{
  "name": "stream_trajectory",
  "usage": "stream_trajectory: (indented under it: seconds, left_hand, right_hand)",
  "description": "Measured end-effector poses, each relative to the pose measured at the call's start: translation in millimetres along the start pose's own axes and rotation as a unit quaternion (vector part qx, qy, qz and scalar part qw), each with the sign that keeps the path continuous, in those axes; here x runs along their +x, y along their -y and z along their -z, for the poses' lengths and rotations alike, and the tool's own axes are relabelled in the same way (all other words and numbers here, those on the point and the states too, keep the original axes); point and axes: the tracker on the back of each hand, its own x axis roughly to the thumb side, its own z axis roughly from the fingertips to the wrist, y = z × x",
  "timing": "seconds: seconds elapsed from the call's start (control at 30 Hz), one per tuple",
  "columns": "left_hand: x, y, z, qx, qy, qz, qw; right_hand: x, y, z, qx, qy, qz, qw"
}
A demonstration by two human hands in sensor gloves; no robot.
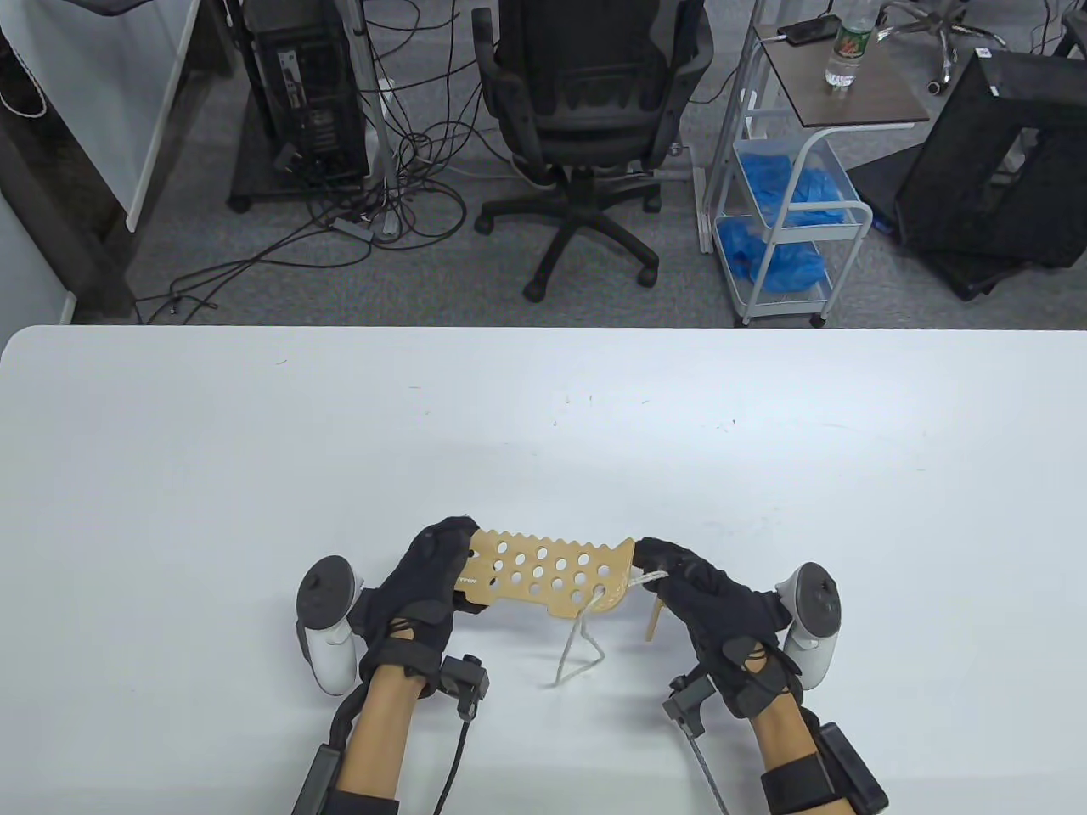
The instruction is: Remove rope from all holes on crocodile lacing toy
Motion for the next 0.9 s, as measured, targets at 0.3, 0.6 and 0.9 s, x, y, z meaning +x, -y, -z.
stream_trajectory:
  seconds: [0.3, 0.6, 0.9]
  left_hand:
    - [-6.9, -11.1, -0.2, 0.031, -0.018, -0.005, 0.999]
    - [-10.4, -24.4, -0.4, 0.075, -0.025, 0.032, 0.996]
    - [-15.8, -35.8, -1.1, 0.106, -0.040, 0.044, 0.993]
  right_hand:
    - [-3.7, 24.7, -1.5, -0.073, 0.005, 0.110, 0.991]
    - [-5.4, 43.1, -3.7, -0.114, 0.014, 0.185, 0.976]
    - [-6.1, 58.1, -5.2, -0.136, 0.028, 0.237, 0.962]
